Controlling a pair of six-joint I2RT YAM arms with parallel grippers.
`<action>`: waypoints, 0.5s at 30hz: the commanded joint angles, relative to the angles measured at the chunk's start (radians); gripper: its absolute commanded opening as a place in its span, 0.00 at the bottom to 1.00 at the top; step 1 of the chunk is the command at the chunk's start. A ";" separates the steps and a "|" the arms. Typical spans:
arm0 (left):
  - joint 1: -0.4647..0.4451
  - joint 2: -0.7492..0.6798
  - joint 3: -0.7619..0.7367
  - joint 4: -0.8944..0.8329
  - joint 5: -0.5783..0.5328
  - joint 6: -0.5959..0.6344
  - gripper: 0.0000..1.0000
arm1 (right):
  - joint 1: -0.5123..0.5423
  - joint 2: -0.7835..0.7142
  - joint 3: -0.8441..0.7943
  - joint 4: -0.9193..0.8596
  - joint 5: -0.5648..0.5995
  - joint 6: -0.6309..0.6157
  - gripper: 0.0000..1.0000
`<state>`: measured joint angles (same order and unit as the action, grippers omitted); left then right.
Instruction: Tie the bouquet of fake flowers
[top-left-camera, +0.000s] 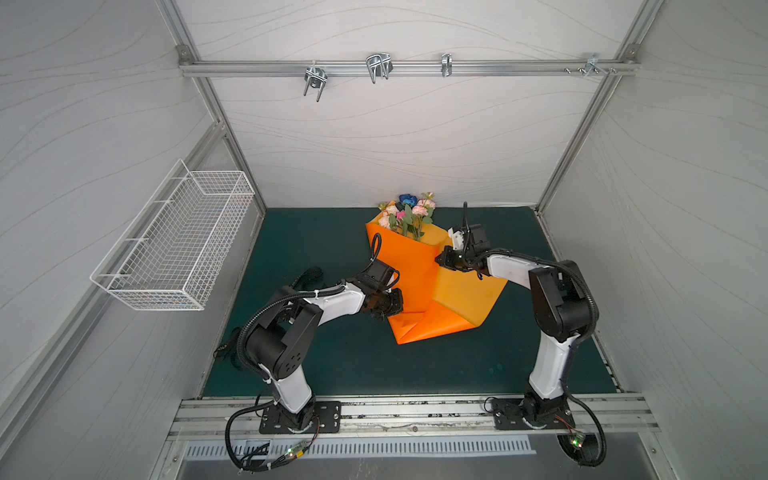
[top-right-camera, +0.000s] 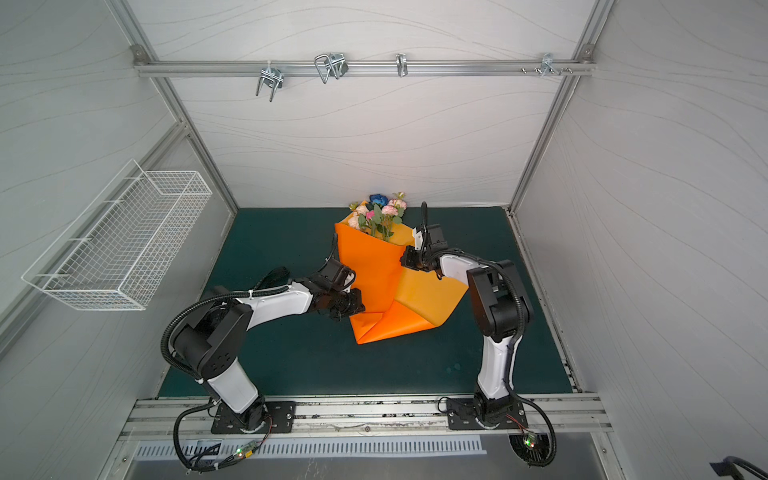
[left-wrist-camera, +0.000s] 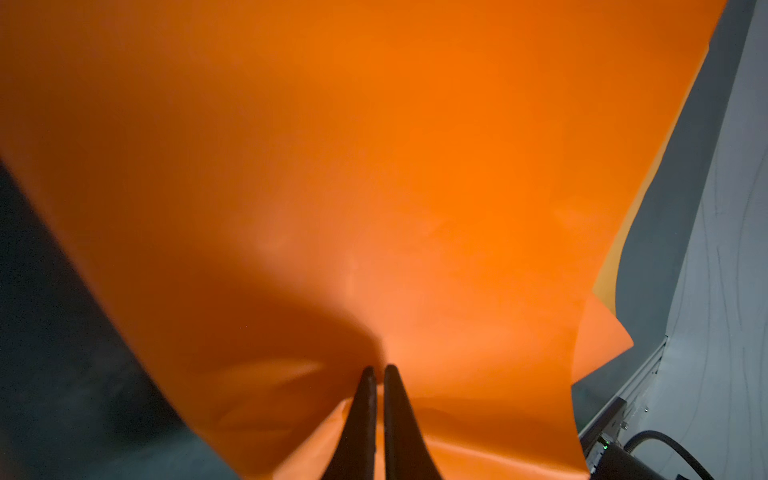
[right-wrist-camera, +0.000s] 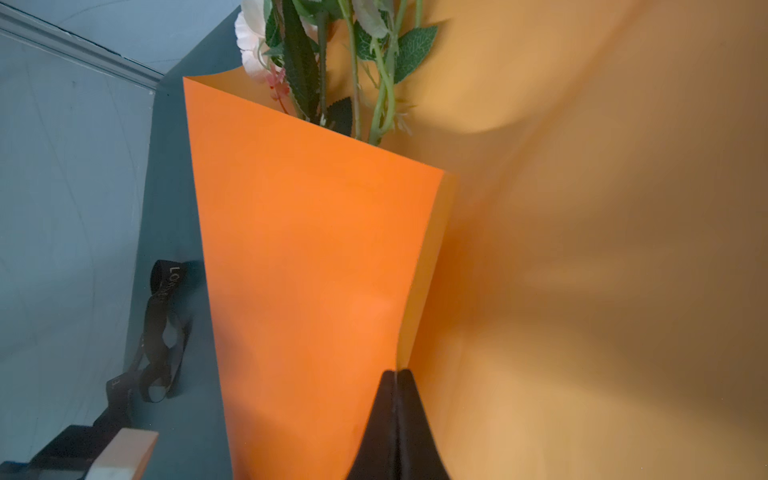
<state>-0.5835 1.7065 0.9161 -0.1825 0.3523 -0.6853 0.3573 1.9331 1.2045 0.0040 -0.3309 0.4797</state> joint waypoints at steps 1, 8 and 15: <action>-0.010 -0.054 -0.007 0.019 0.046 -0.008 0.09 | -0.009 0.046 0.041 -0.038 0.042 -0.043 0.00; -0.023 -0.148 -0.034 -0.020 0.086 0.018 0.10 | -0.019 0.051 0.053 -0.064 0.074 -0.047 0.00; -0.027 -0.158 -0.066 -0.057 0.085 0.049 0.09 | -0.020 0.020 0.011 -0.068 0.092 -0.055 0.00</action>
<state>-0.6052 1.5497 0.8639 -0.2077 0.4244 -0.6617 0.3443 1.9812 1.2331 -0.0380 -0.2596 0.4446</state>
